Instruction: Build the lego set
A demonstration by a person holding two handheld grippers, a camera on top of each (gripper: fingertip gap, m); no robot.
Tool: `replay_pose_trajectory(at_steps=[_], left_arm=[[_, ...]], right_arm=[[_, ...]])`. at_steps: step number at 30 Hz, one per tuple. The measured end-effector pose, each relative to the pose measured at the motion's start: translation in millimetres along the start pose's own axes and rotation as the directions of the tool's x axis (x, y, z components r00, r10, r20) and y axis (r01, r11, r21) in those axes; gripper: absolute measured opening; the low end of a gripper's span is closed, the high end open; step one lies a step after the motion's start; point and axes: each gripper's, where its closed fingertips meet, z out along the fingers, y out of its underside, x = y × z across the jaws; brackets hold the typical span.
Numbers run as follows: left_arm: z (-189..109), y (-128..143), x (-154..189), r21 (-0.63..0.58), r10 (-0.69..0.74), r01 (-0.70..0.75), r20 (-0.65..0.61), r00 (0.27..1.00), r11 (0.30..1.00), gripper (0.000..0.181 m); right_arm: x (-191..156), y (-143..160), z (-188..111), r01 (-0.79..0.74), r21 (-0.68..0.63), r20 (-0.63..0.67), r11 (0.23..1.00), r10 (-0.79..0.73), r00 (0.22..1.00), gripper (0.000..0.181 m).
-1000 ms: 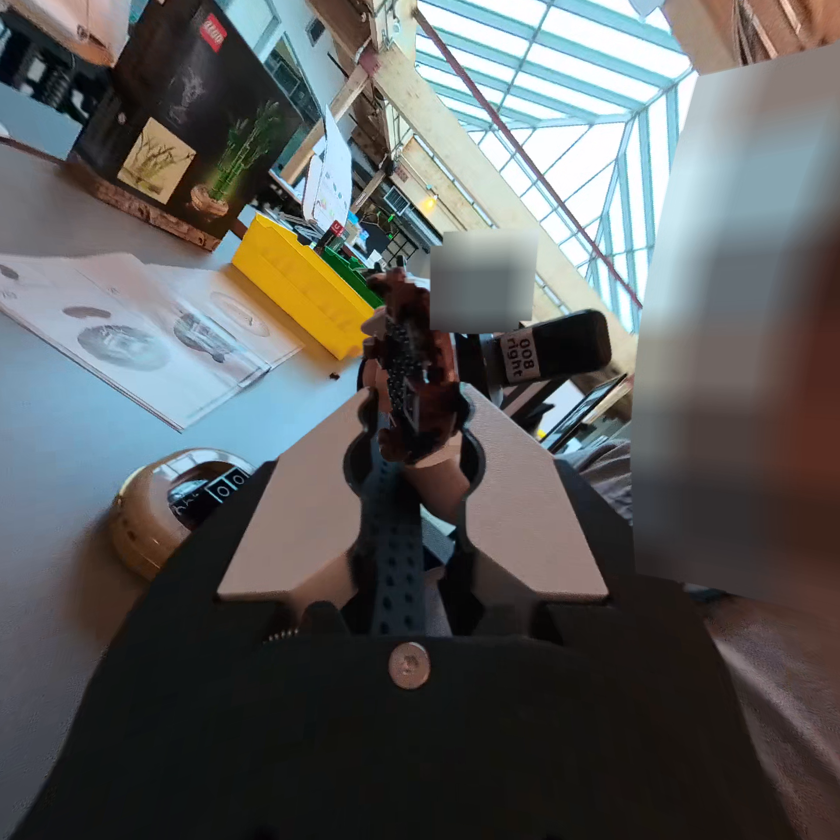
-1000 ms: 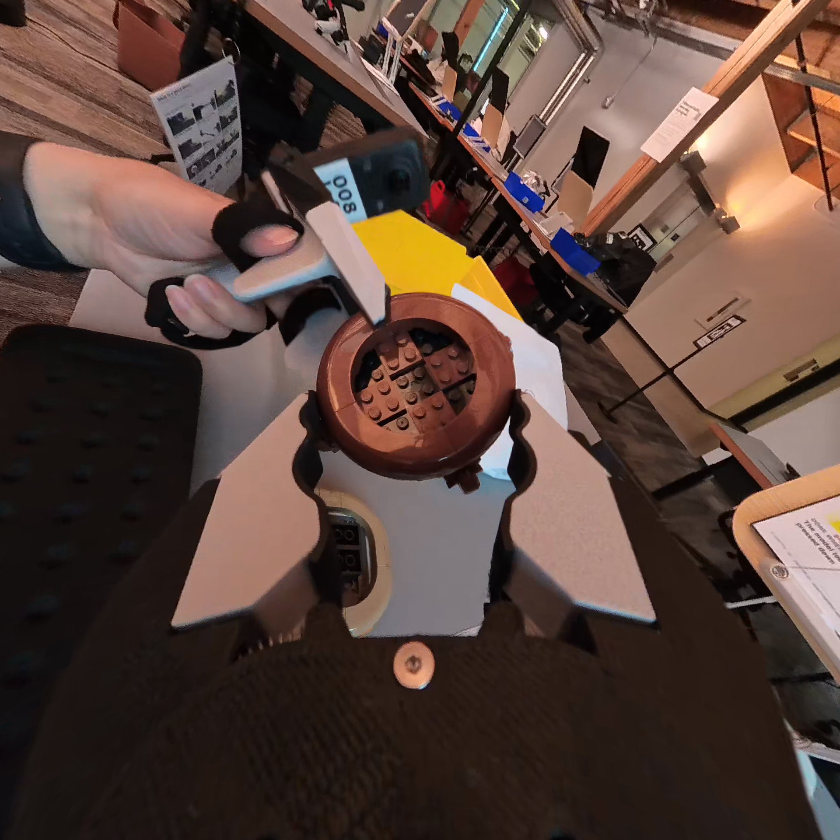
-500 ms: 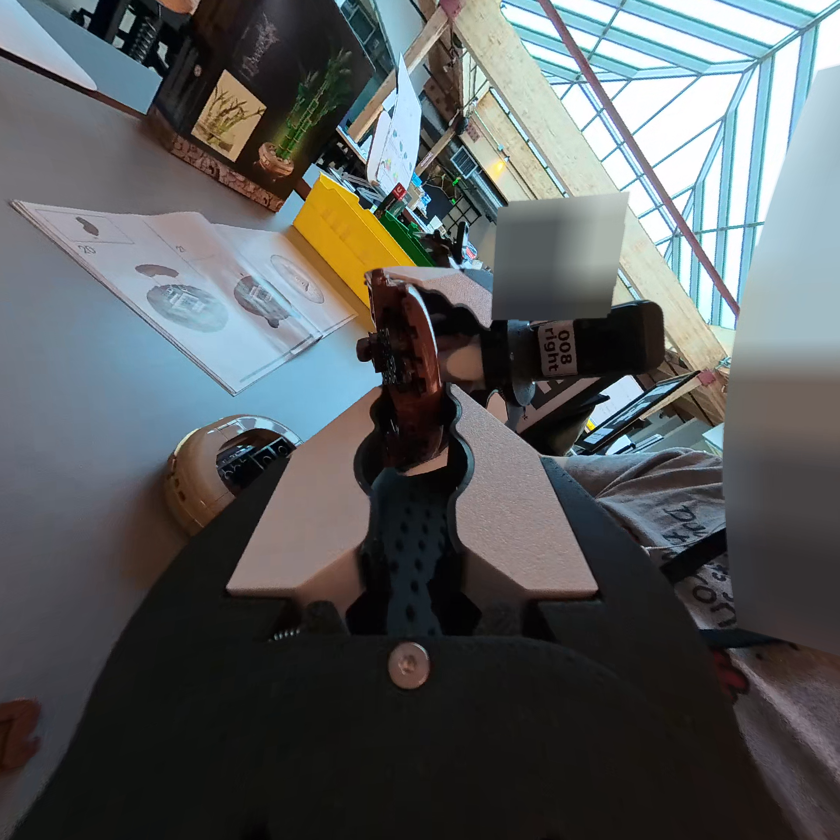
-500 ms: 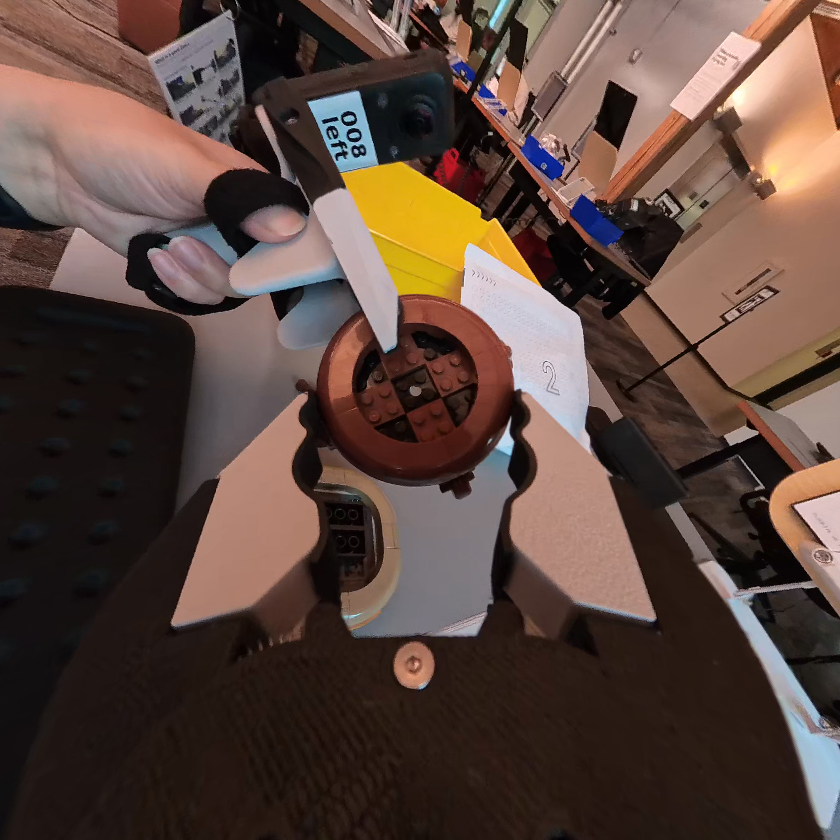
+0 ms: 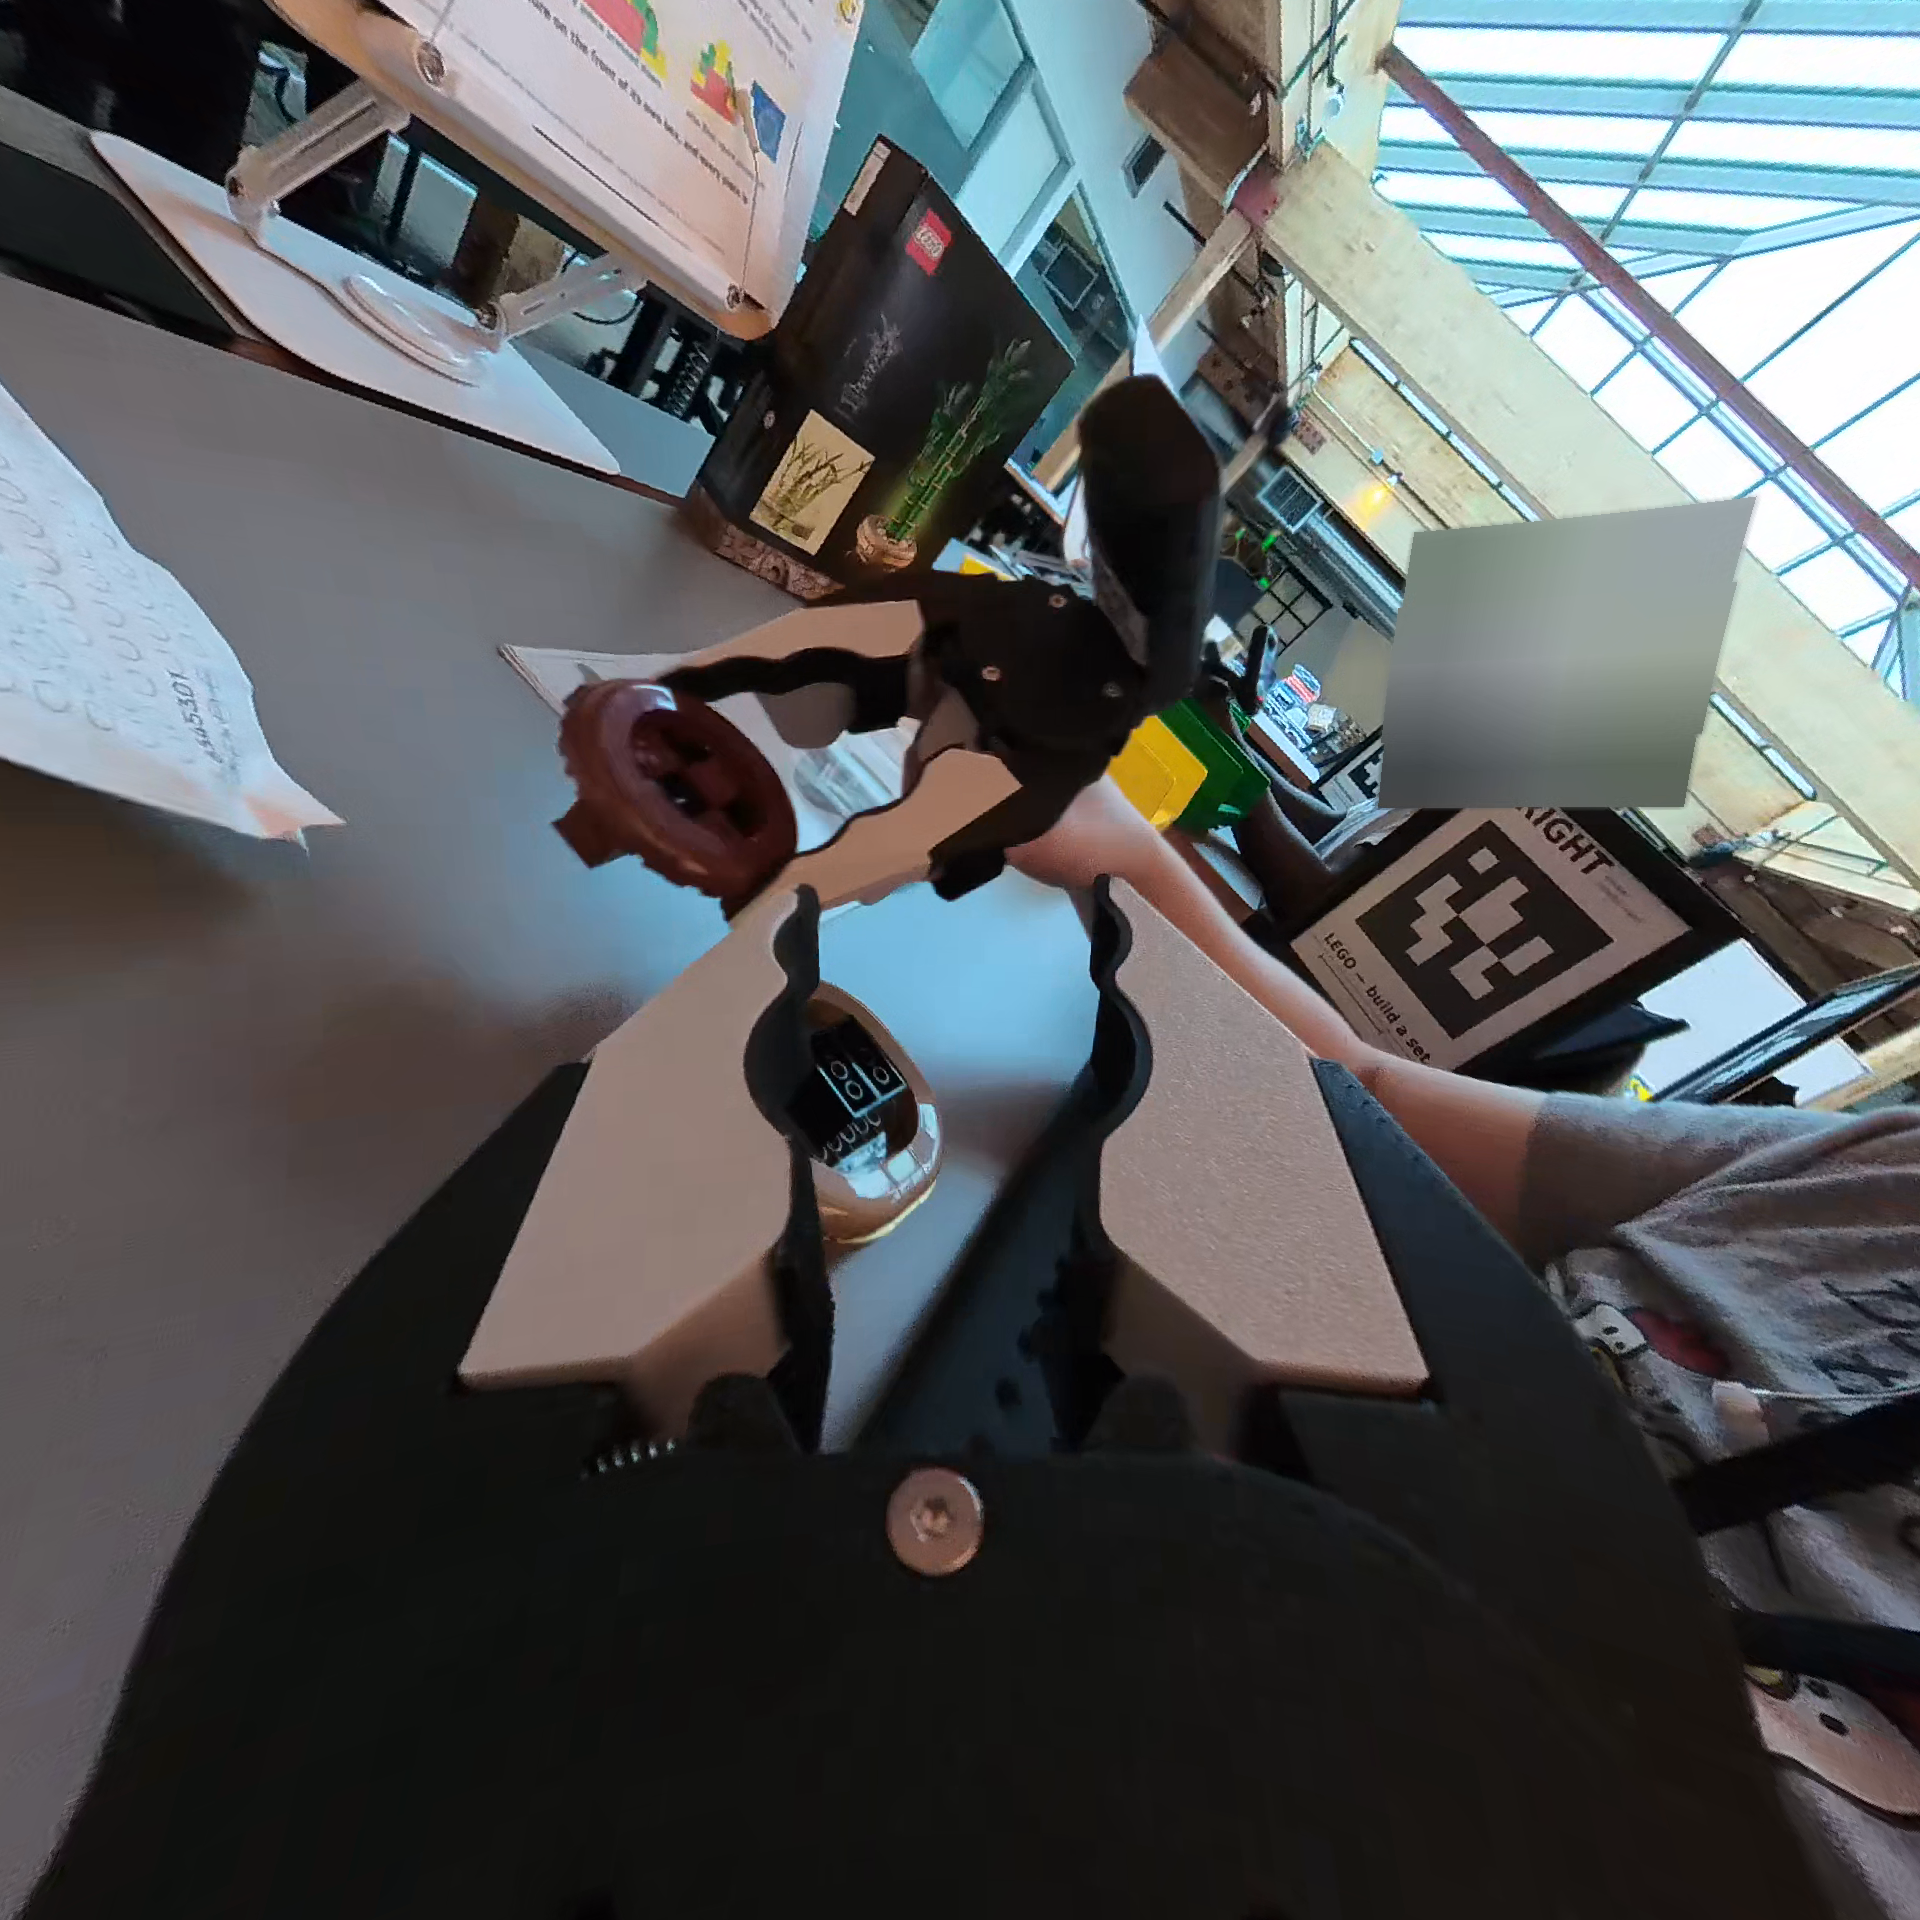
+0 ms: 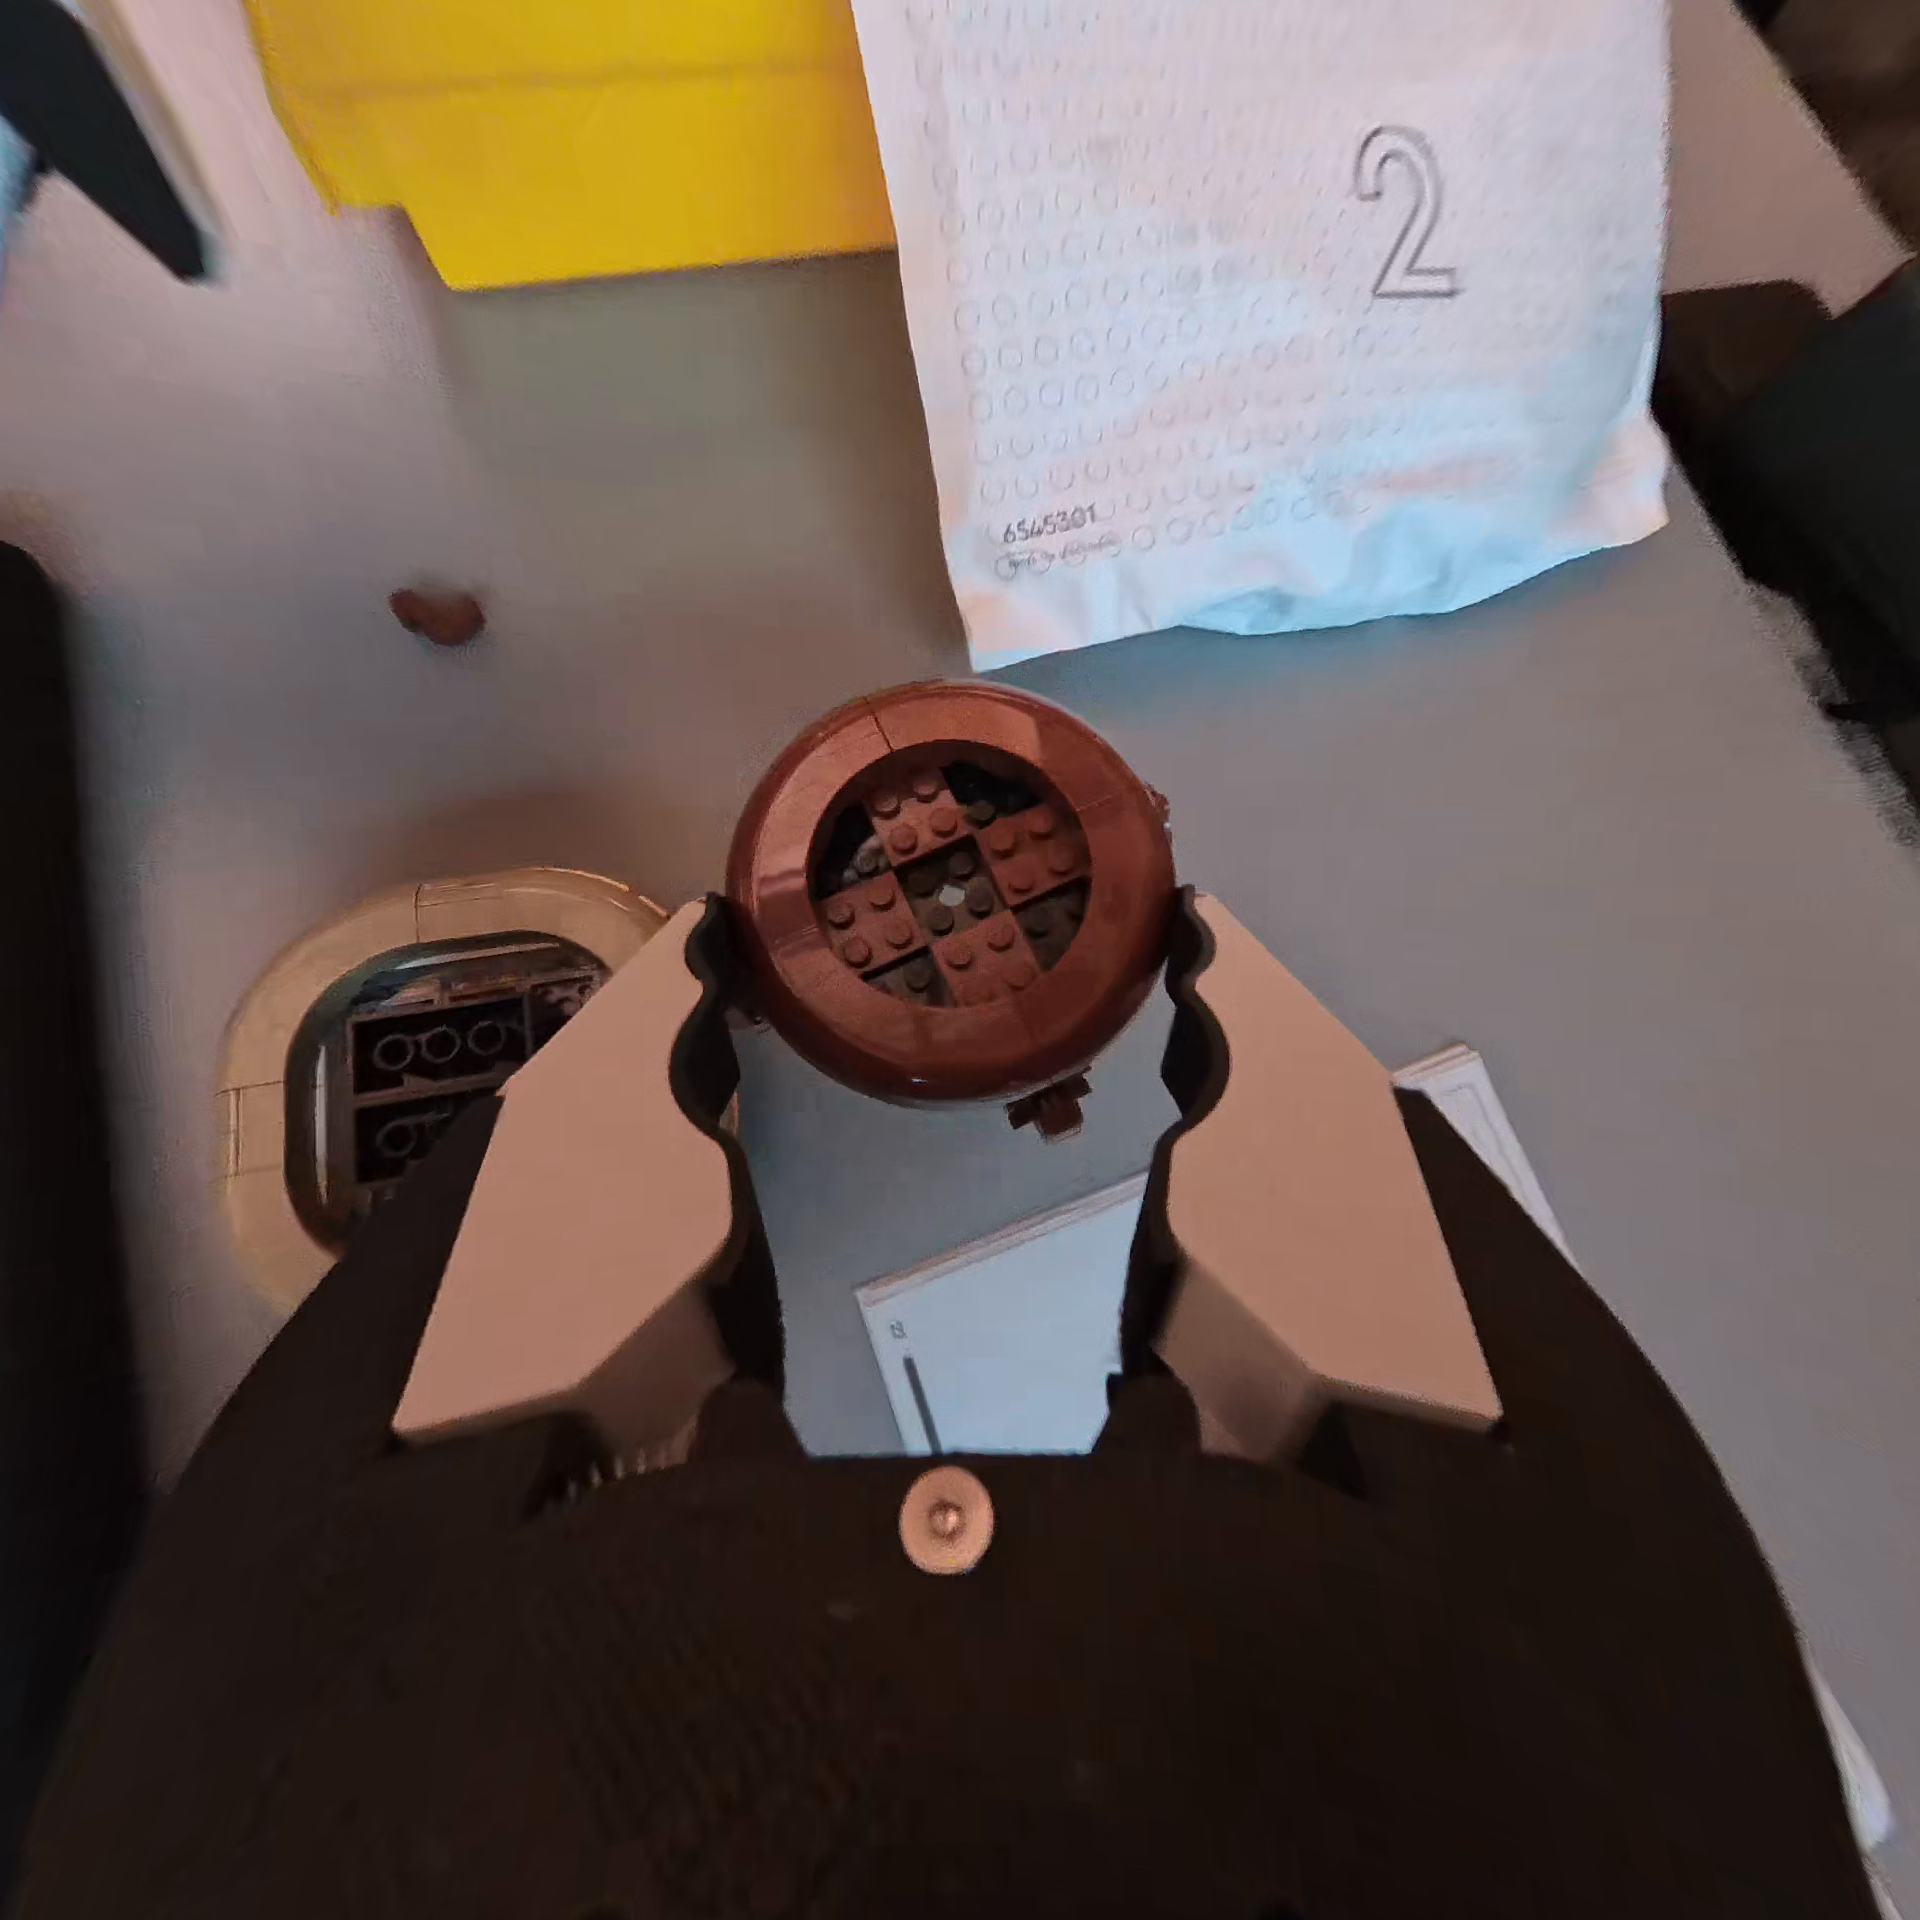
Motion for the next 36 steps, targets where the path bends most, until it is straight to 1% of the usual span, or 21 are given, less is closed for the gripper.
replay_pose_trajectory(at_steps=[2,5,6,10,14,15,17,20,22,24,26,27,29,31,32,34,36], left_arm=[[-4,4,0,-0.013,-0.006,0.006,0.004,1.000,1.000,0.050],[-7,8,-2,-0.024,-0.013,0.013,0.006,1.000,1.000,0.050],[-7,9,-2,-0.030,-0.011,0.011,0.003,1.000,1.000,0.049],[-3,19,-6,-0.077,0.023,-0.020,0.035,0.999,0.997,0.048],[2,35,-13,-0.167,0.139,-0.124,0.077,0.987,0.978,0.056],[4,39,-11,-0.184,0.177,-0.163,0.062,0.982,0.969,0.061],[8,48,-8,-0.217,0.267,-0.253,0.036,0.963,0.943,0.064],[15,59,-14,-0.288,0.448,-0.415,0.055,0.893,0.863,0.069],[20,69,-17,-0.357,0.534,-0.487,0.039,0.845,0.797,0.069],[25,78,-15,-0.410,0.584,-0.535,-0.007,0.812,0.739,0.069],[30,83,-17,-0.460,0.614,-0.563,-0.048,0.788,0.687,0.063],[33,83,-18,-0.480,0.634,-0.578,-0.057,0.772,0.660,0.062],[38,81,-19,-0.508,0.671,-0.617,-0.098,0.735,0.601,0.058],[43,80,-23,-0.547,0.698,-0.644,-0.142,0.701,0.535,0.056],[47,80,-23,-0.567,0.702,-0.654,-0.176,0.690,0.500,0.055],[55,82,-20,-0.584,0.703,-0.683,-0.250,0.666,0.439,0.053],[62,85,-19,-0.596,0.699,-0.709,-0.320,0.640,0.376,0.048]], right_arm=[[-4,4,10,-0.019,-0.029,0.015,0.999,0.020,1.000,0.083],[1,13,18,-0.035,-0.073,-0.004,0.997,0.035,0.999,0.083],[3,14,20,-0.050,-0.070,-0.007,0.996,0.049,0.999,0.083],[-1,20,27,-0.118,-0.065,0.047,0.991,0.121,0.992,0.083],[-2,23,31,-0.133,-0.060,0.064,0.989,0.137,0.988,0.083],[-1,24,32,-0.134,-0.059,0.064,0.989,0.138,0.988,0.083],[-2,26,33,-0.123,-0.061,0.073,0.991,0.127,0.989,0.083],[-2,30,35,-0.124,-0.066,0.082,0.990,0.130,0.988,0.083],[1,19,27,-0.126,0.001,0.073,0.992,0.126,0.989,0.083],[2,9,10,-0.124,0.067,0.082,0.990,0.119,0.990,0.084],[-2,8,-14,-0.132,0.106,0.096,0.985,0.122,0.988,0.086],[-14,8,-28,-0.127,0.136,0.151,0.983,0.106,0.983,0.085],[-50,15,-49,-0.110,0.182,0.284,0.977,0.054,0.957,0.083],[-68,25,-56,-0.105,0.217,0.280,0.971,0.041,0.959,0.071],[-76,32,-56,-0.101,0.209,0.278,0.973,0.040,0.960,0.068],[-86,38,-55,-0.082,0.194,0.257,0.978,0.030,0.966,0.068],[-88,36,-53,-0.066,0.202,0.227,0.977,0.019,0.974,0.068]])
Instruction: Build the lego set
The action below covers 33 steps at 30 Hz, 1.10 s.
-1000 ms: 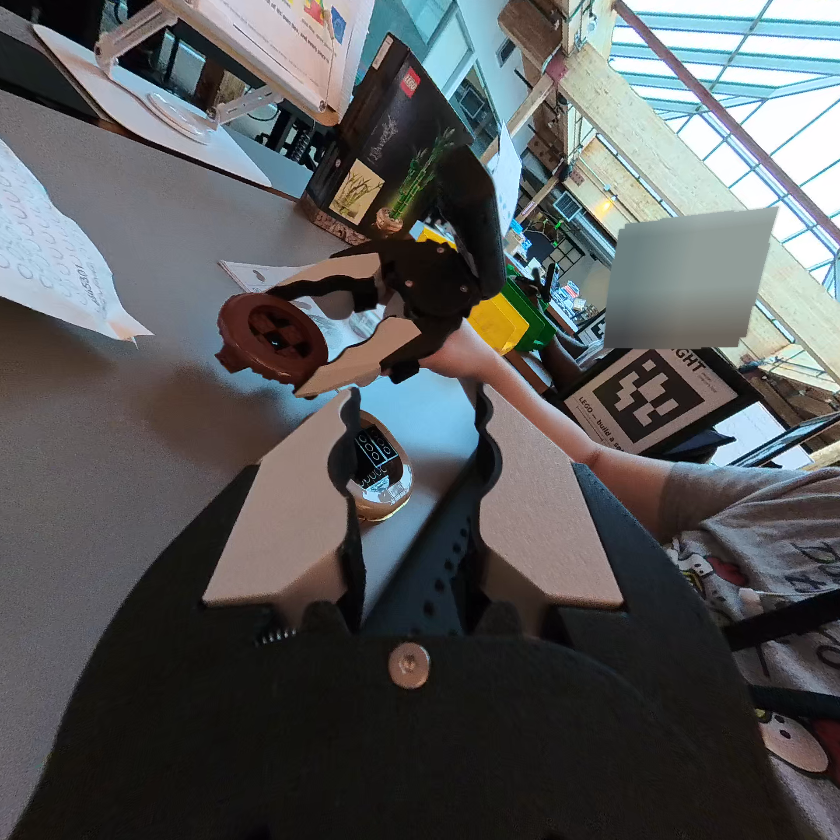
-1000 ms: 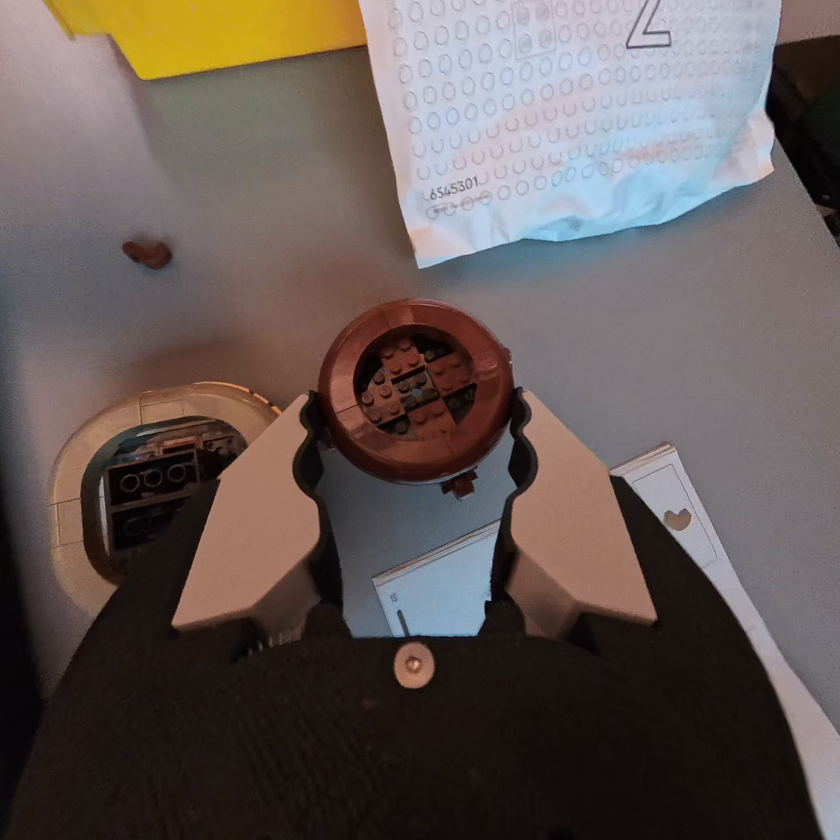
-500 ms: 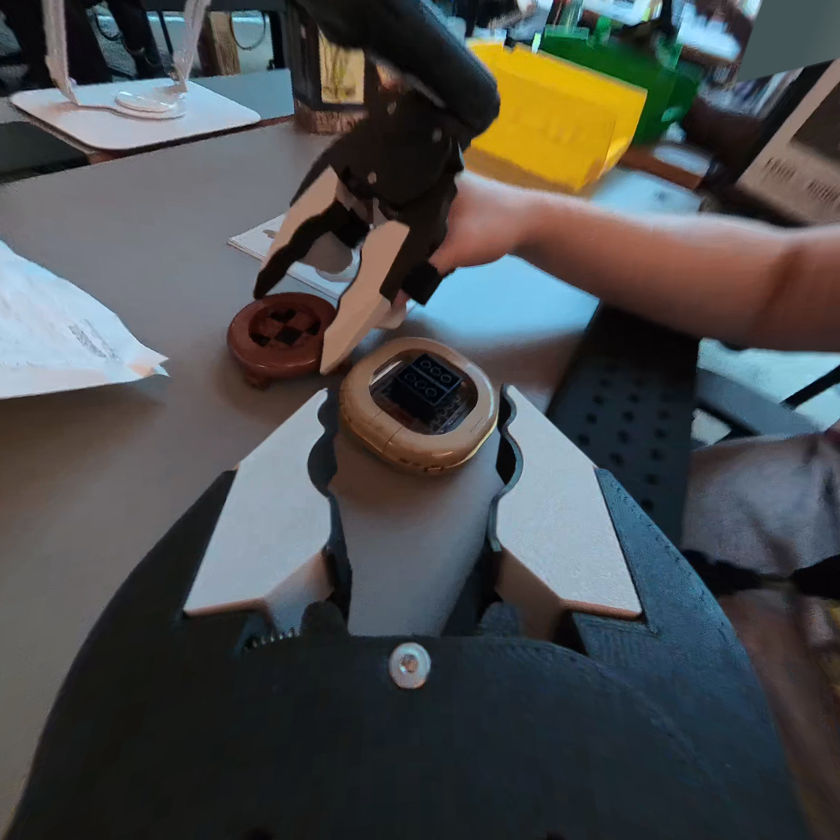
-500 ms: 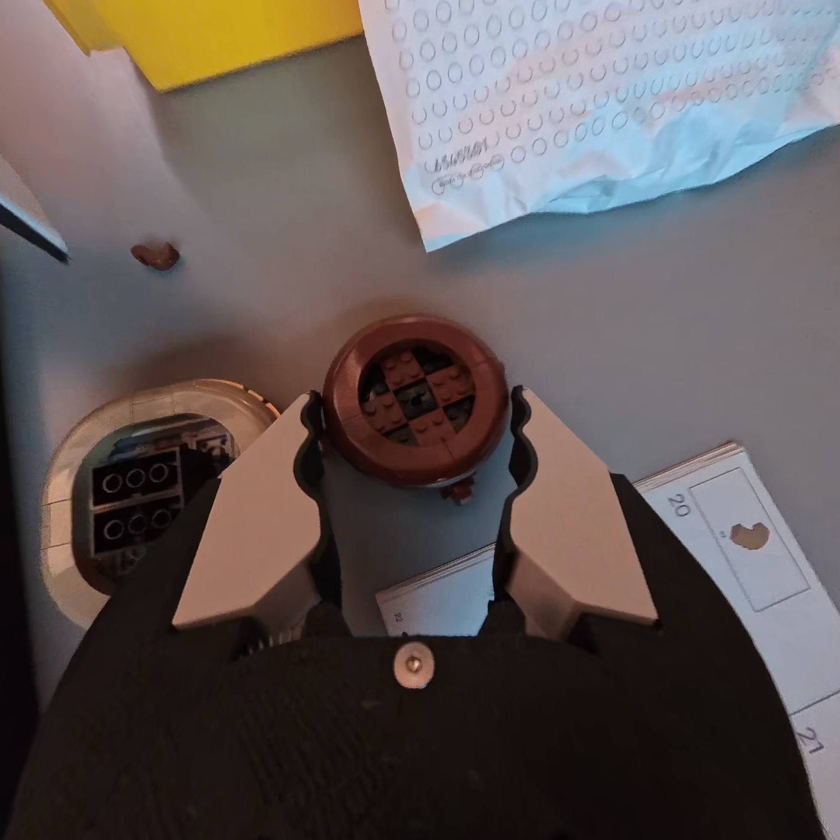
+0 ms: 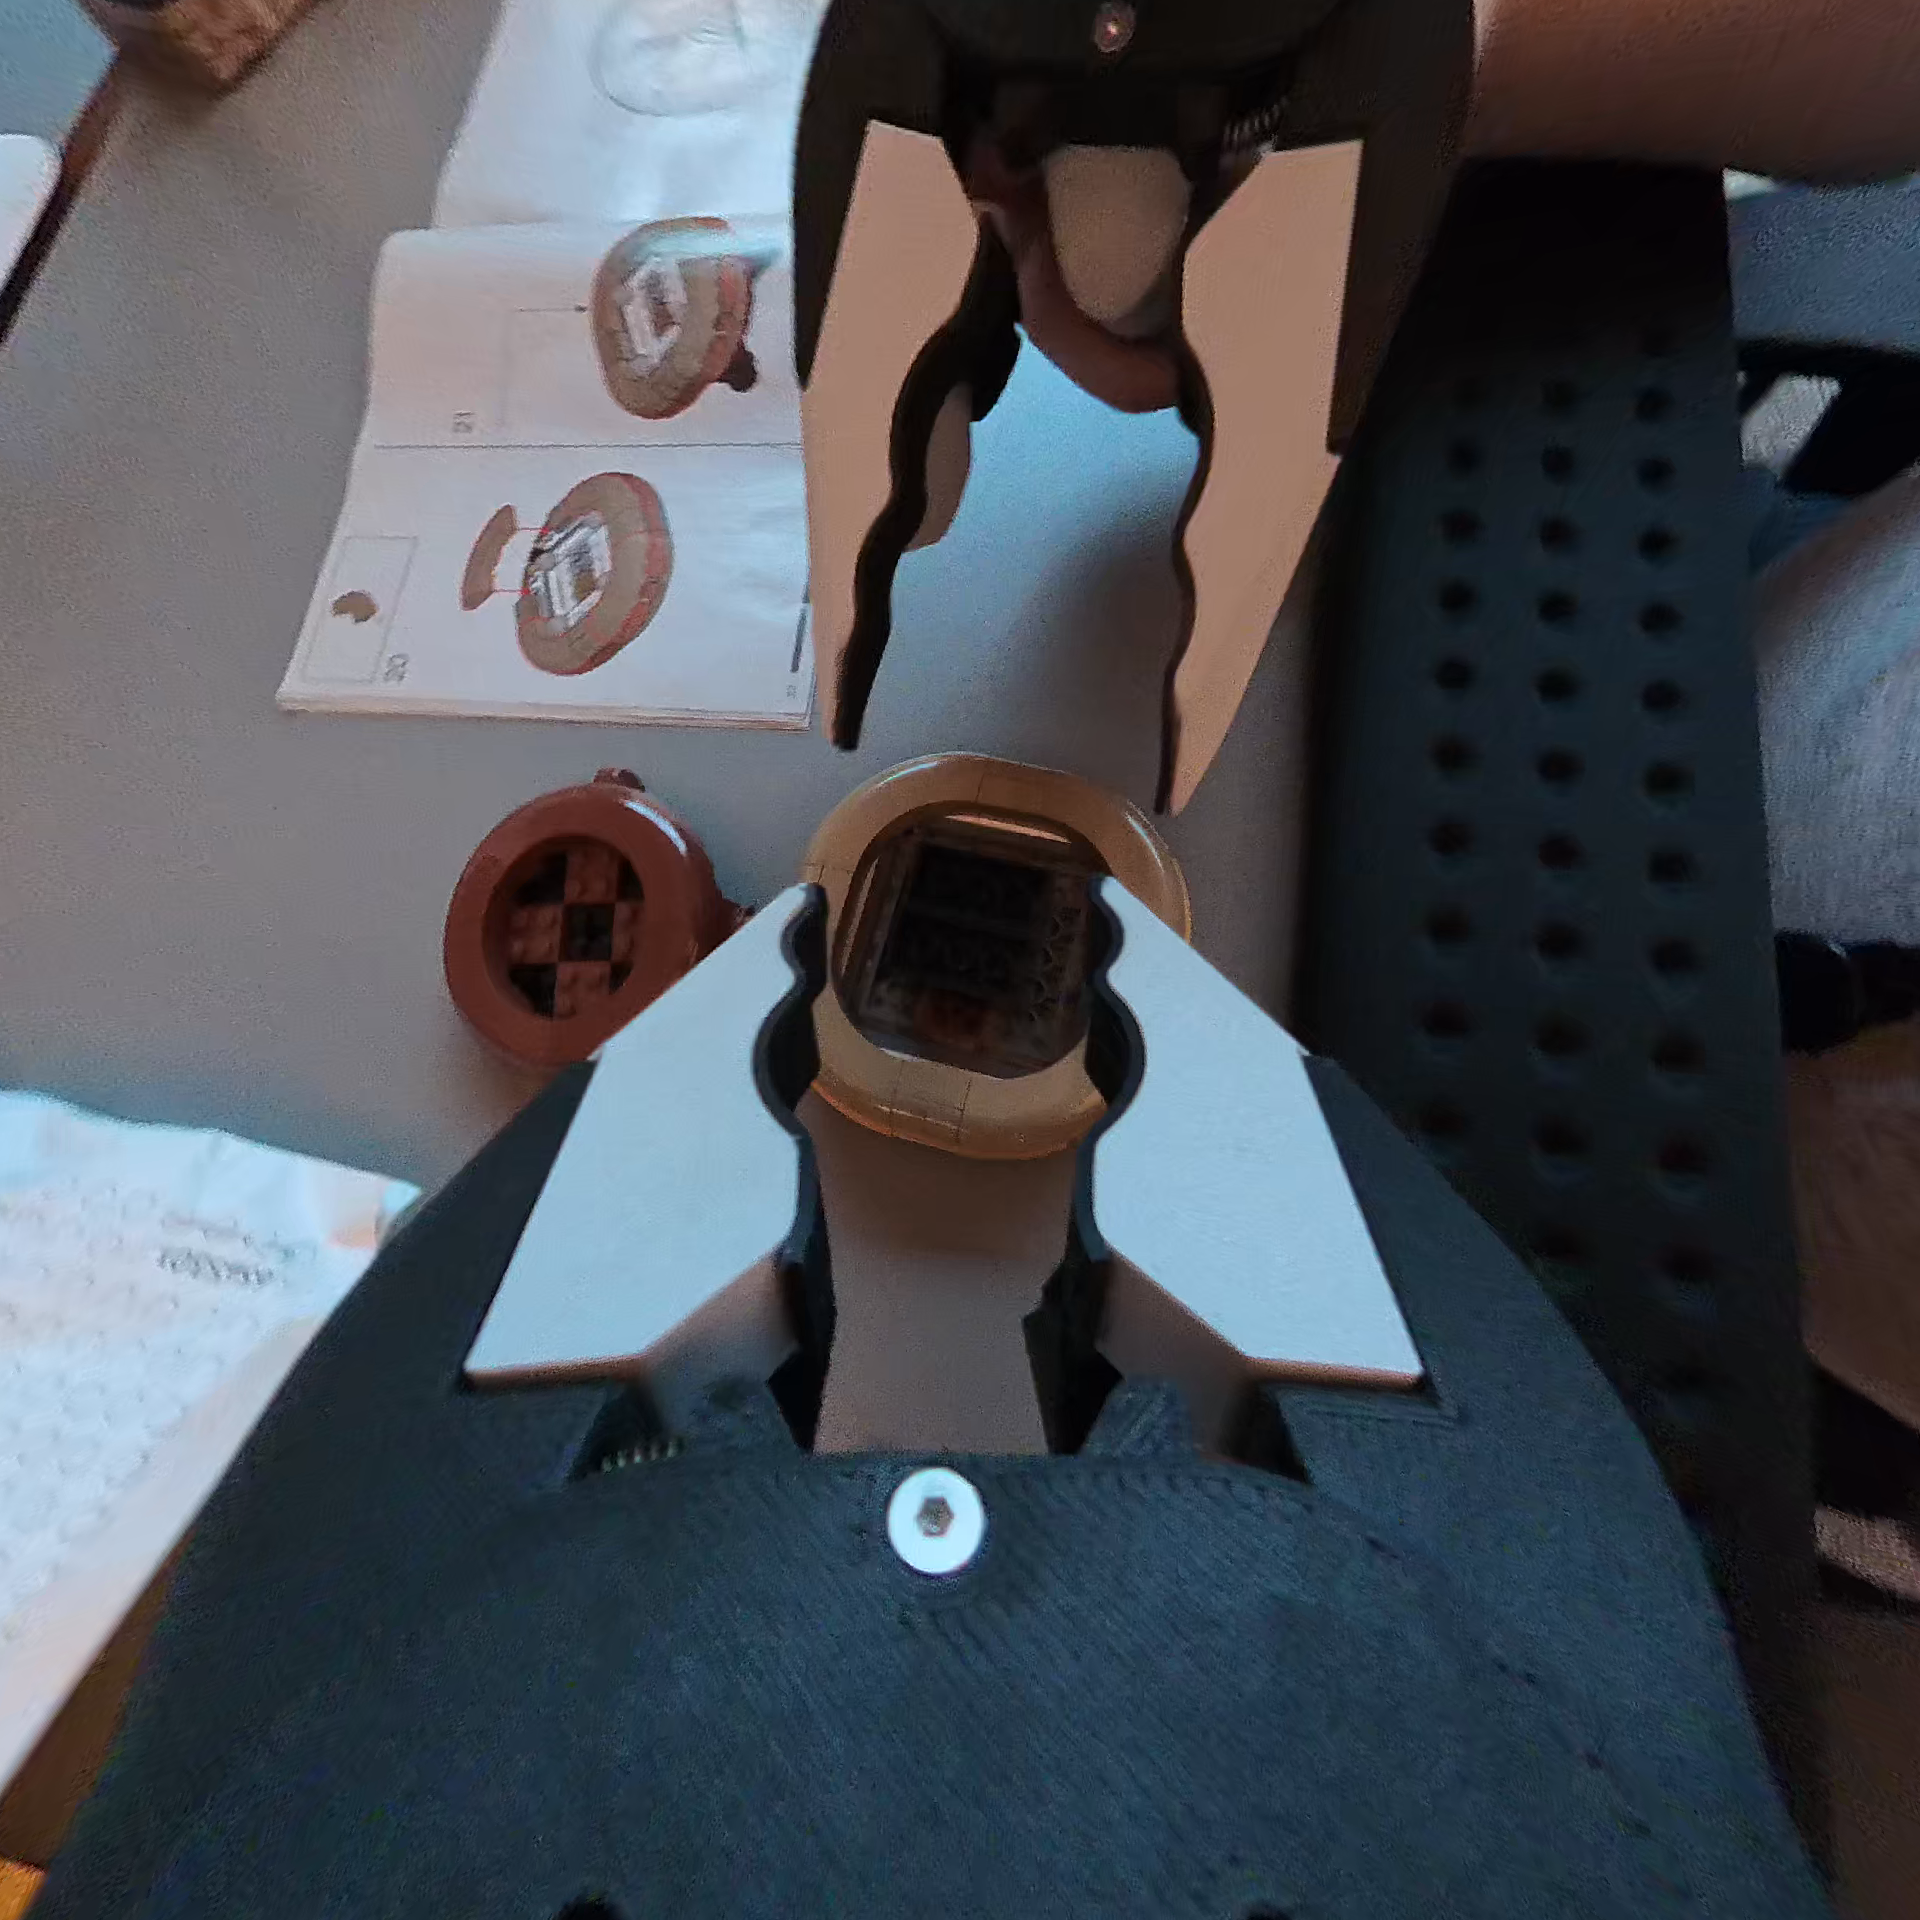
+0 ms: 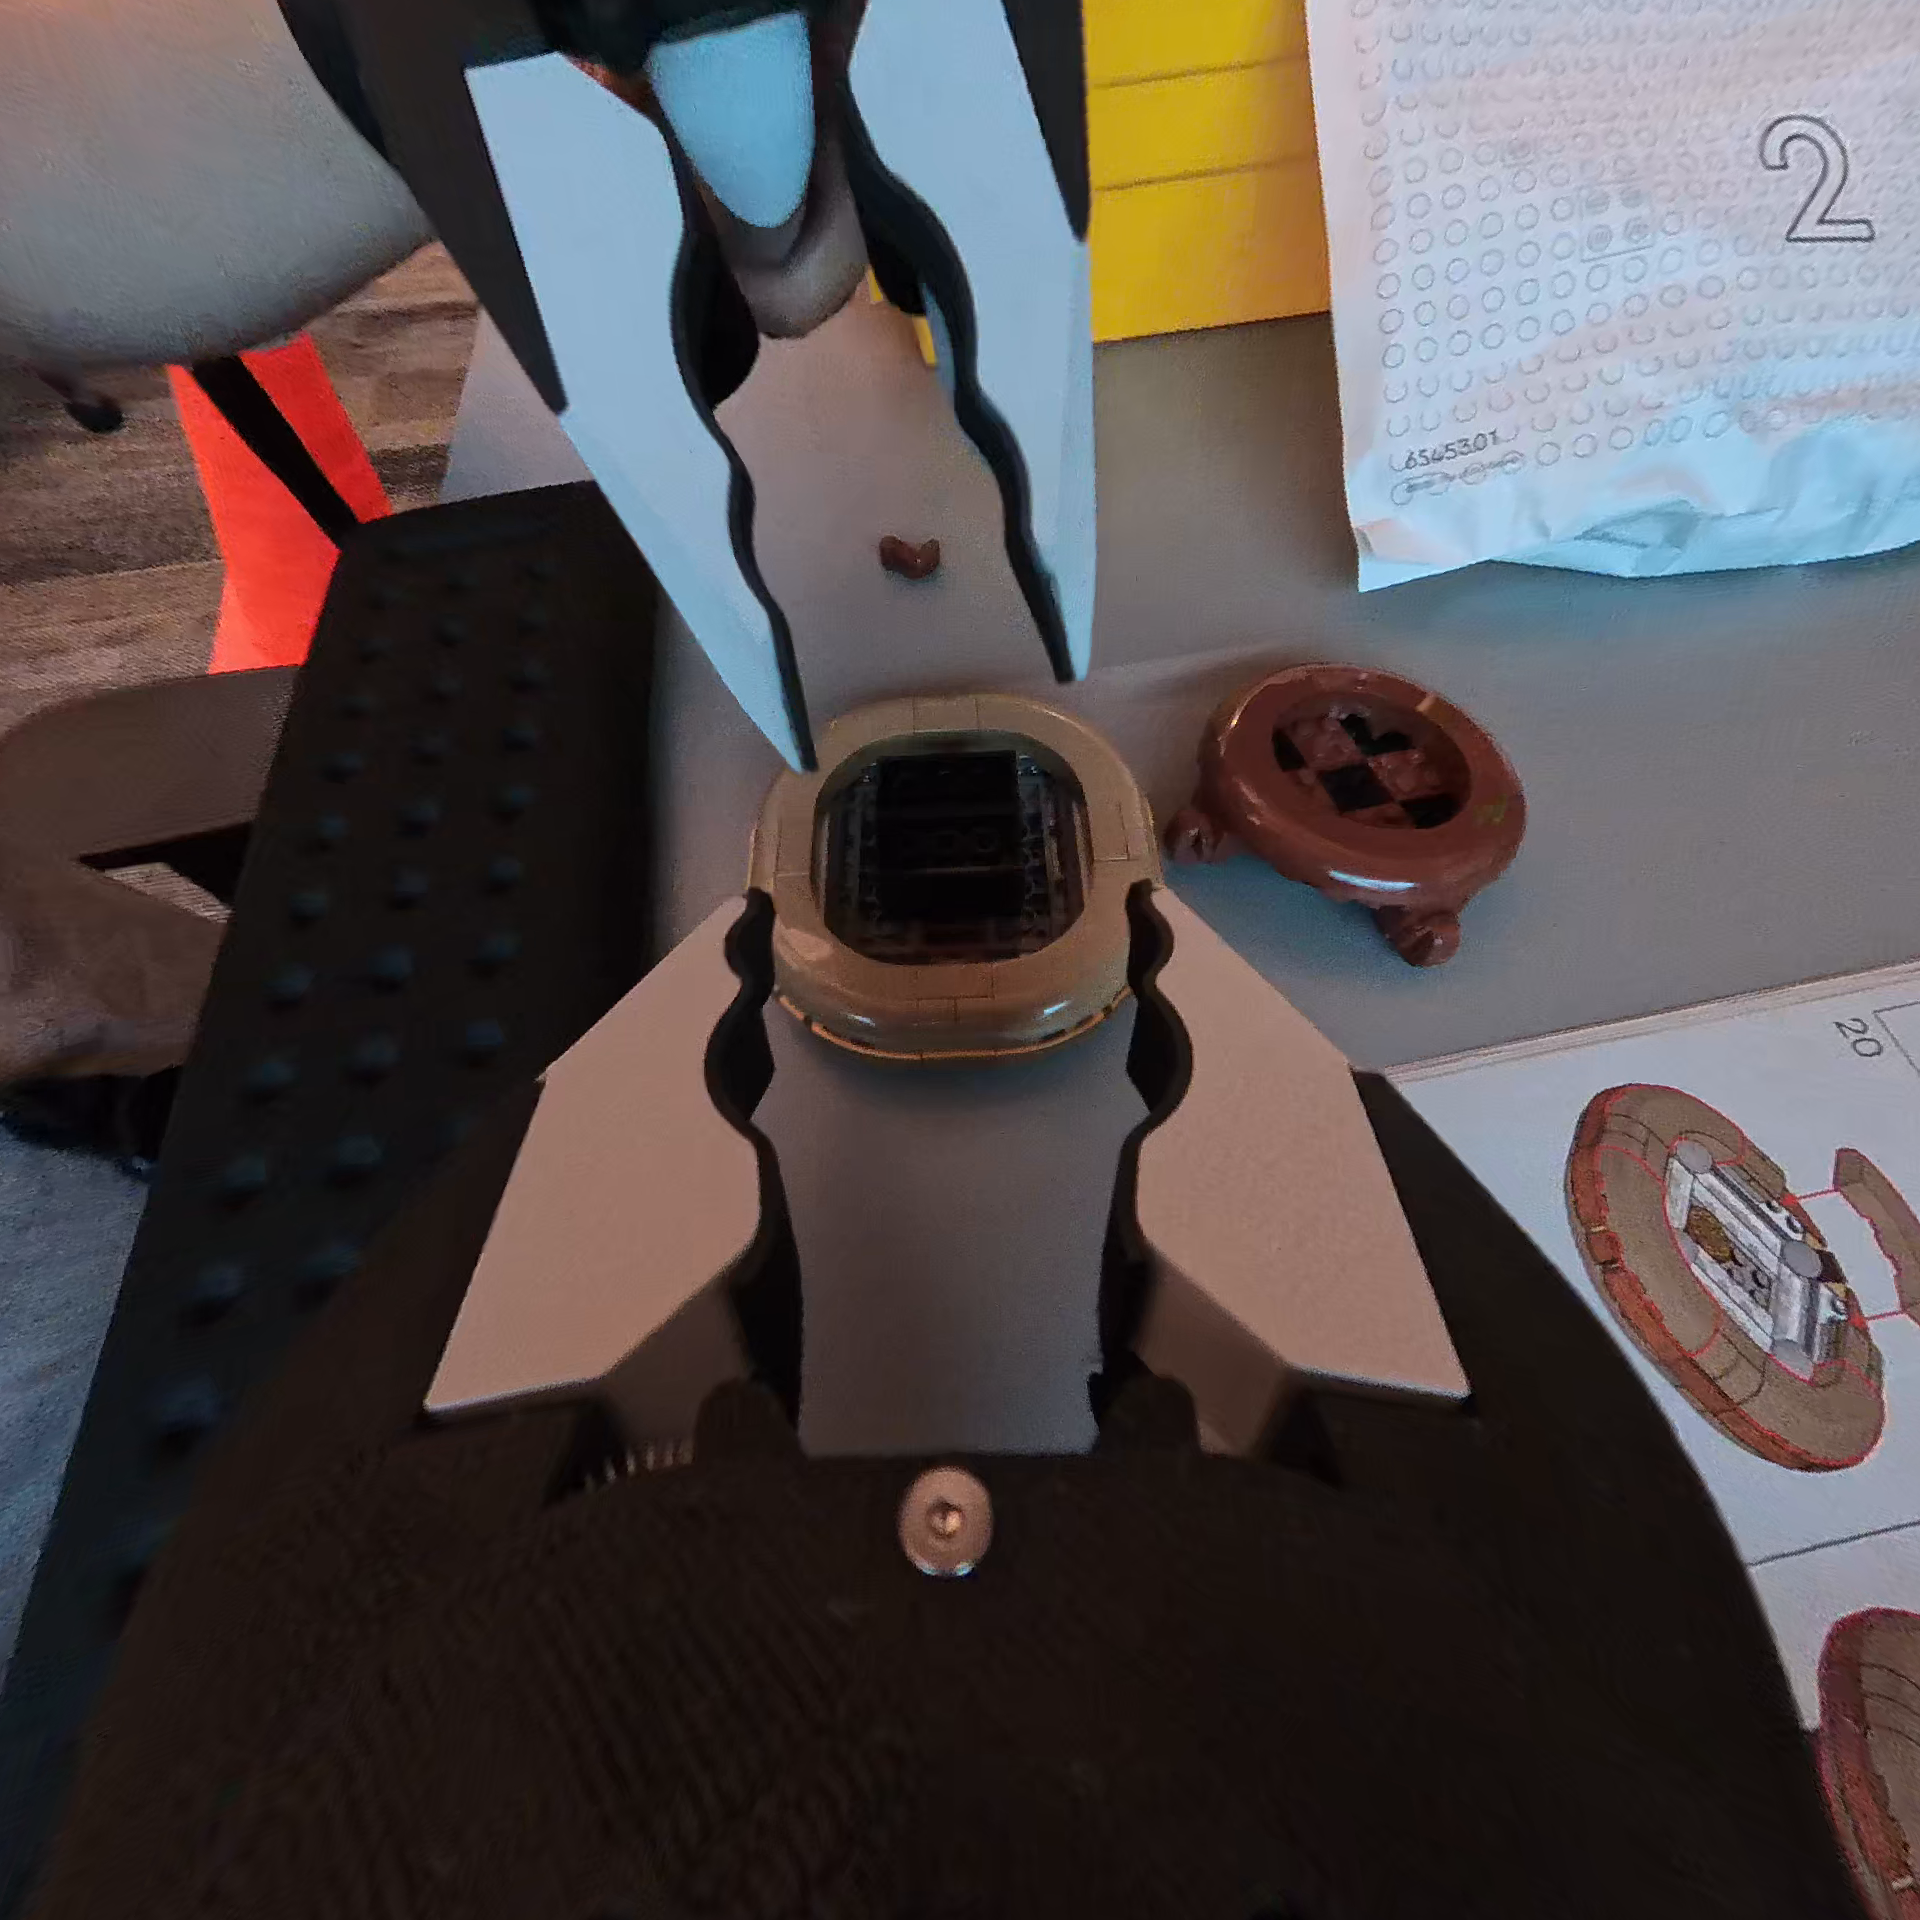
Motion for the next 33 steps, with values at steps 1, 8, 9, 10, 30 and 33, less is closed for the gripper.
replay_pose_trajectory(at_steps=[1,8,9,10,30,33], left_arm=[[3,0,0,-0.025,0.024,-0.025,-0.022,0.999,0.999,0.046],[17,6,11,-0.157,0.070,-0.094,-0.149,0.986,0.983,0.039],[18,6,11,-0.169,0.064,-0.091,-0.159,0.985,0.981,0.039],[19,8,11,-0.185,0.066,-0.096,-0.164,0.984,0.978,0.040],[21,31,4,-0.173,0.031,-0.057,-0.153,0.988,0.983,0.034],[20,26,4,-0.142,0.046,-0.067,-0.151,0.988,0.988,0.033]], right_arm=[[1,-1,2,0.009,0.000,-0.015,1.000,-0.009,1.000,0.067],[-5,10,14,0.028,-0.063,0.006,0.998,-0.028,1.000,0.044],[-5,9,13,0.031,-0.060,0.003,0.998,-0.031,1.000,0.044],[-3,7,13,0.027,-0.049,-0.006,0.998,-0.027,1.000,0.044],[-1,2,27,0.055,-0.078,-0.006,0.995,-0.056,0.998,0.032],[-1,2,27,0.044,-0.071,-0.004,0.996,-0.045,0.999,0.032]])
